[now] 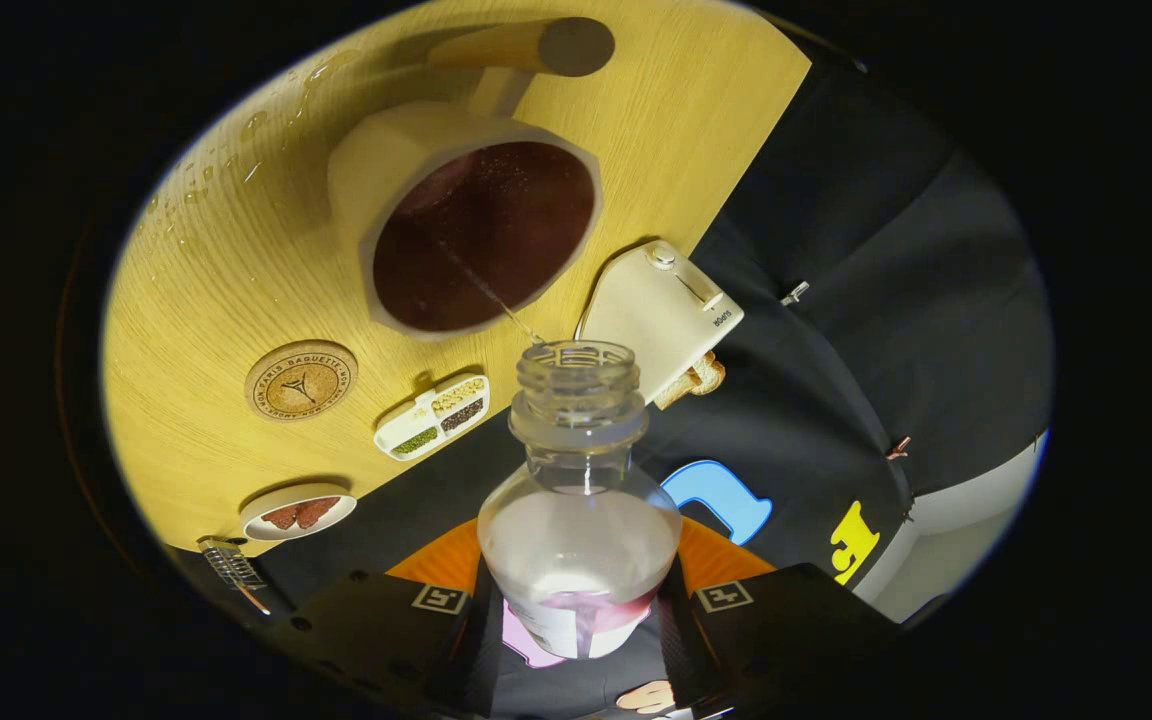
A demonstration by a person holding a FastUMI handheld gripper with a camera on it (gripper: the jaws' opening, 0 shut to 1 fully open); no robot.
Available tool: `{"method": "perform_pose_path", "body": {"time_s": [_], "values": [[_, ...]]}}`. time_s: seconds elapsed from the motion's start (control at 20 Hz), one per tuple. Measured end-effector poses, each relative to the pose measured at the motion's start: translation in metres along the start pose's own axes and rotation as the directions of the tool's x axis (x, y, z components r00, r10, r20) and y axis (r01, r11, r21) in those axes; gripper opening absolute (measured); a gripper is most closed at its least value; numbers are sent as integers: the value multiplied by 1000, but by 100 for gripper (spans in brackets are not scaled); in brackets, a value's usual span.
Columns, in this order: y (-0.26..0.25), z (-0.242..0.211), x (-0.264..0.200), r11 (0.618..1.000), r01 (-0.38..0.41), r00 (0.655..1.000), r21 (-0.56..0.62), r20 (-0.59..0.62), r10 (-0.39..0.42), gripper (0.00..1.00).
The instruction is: Take the bottle from table, then pour the juice into the cup, finally place the bottle on the coaster
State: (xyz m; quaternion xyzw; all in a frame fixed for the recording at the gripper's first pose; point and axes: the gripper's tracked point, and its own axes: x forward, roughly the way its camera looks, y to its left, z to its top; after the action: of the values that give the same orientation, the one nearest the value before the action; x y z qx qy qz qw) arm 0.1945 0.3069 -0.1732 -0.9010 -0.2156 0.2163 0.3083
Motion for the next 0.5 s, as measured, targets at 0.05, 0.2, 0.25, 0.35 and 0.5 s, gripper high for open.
{"method": "perform_pose_path", "body": {"time_s": [0.05, 0.2, 0.25, 0.35, 0.5], "values": [[1, 0, -1, 1000, -5, 1000, 3, 2, 5, 67], [0, 1, 0, 1000, 0, 1000, -2, 5, 0, 67], [0, 1, 0, 1000, 1, 1000, -1, 4, -1, 67], [0, -1, -1, 1000, -3, 1000, 3, -4, 3, 67], [0, -4, -4, 1000, -7, 1000, 22, -16, 7, 67]]}}
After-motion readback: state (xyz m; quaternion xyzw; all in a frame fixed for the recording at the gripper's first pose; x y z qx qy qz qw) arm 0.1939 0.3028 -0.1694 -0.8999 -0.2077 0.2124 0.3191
